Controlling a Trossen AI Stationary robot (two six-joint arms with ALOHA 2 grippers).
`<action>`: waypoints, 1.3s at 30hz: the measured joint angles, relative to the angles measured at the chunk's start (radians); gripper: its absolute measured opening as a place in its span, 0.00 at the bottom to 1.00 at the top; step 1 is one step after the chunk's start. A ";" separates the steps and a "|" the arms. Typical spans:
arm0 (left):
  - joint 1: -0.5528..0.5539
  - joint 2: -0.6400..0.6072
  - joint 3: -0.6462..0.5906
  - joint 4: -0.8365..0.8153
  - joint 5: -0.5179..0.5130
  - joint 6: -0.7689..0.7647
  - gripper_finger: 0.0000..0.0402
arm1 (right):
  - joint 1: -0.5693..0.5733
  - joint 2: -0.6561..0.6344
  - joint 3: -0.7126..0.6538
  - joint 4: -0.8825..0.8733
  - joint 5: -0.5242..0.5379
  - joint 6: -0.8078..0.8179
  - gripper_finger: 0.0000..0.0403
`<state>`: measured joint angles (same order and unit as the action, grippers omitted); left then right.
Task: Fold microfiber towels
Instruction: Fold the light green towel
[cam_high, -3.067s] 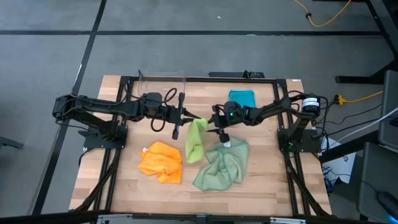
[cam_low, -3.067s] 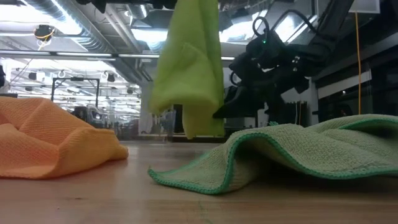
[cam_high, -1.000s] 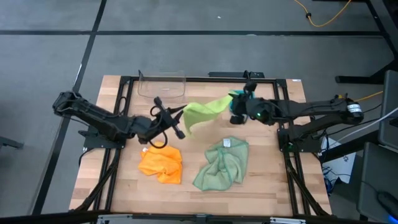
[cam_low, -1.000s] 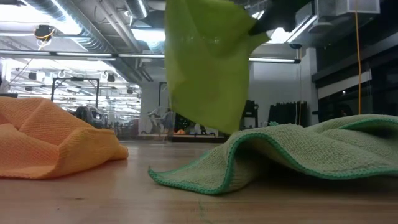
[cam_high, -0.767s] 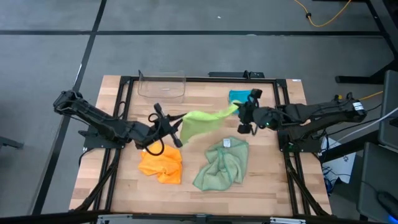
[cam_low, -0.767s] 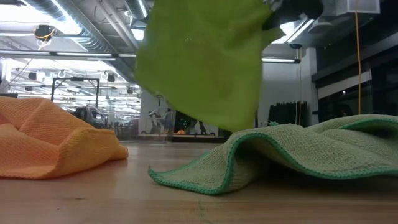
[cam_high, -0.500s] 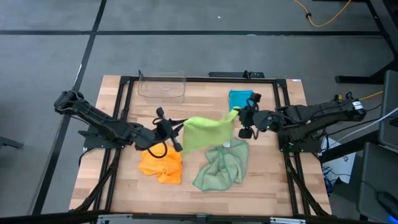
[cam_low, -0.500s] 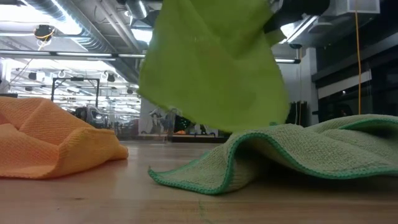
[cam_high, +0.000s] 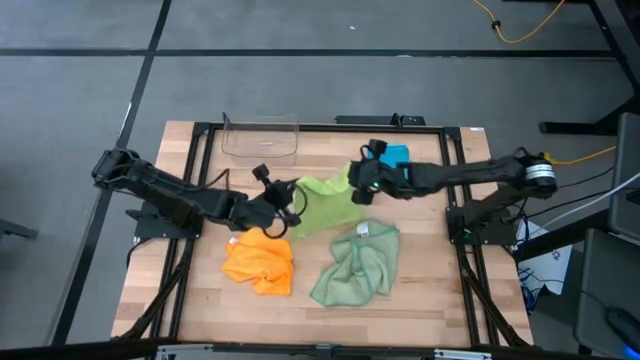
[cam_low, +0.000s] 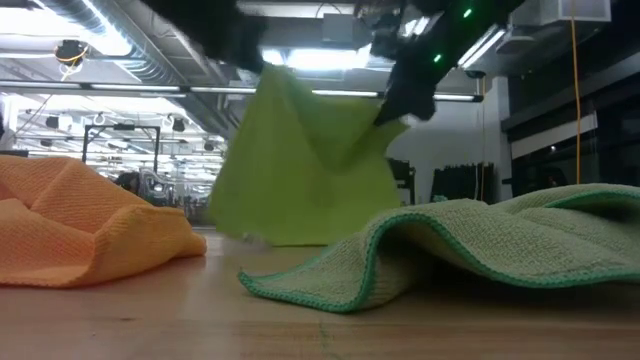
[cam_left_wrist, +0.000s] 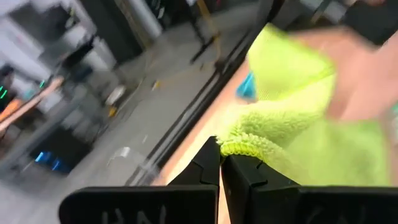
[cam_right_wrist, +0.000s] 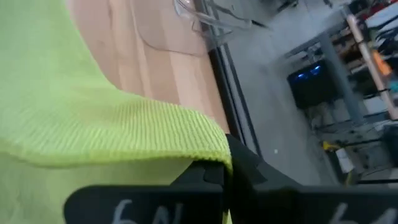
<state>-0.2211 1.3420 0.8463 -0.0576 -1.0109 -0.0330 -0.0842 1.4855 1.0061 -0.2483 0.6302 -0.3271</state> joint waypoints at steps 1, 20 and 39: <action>0.016 0.000 0.000 -0.048 0.004 -0.032 0.00 | -0.018 0.019 0.000 0.021 -0.019 0.000 0.00; 0.135 0.116 0.001 -0.294 0.089 -0.087 0.00 | -0.077 0.152 -0.001 0.093 -0.220 -0.038 0.00; 0.002 0.146 0.000 -0.294 0.399 -0.210 0.00 | -0.035 0.113 0.000 -0.169 -0.588 0.234 0.01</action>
<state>-0.2192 1.4876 0.8463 -0.3515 -0.6123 -0.2432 -0.1196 1.5983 1.0058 -0.4170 0.0425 -0.0936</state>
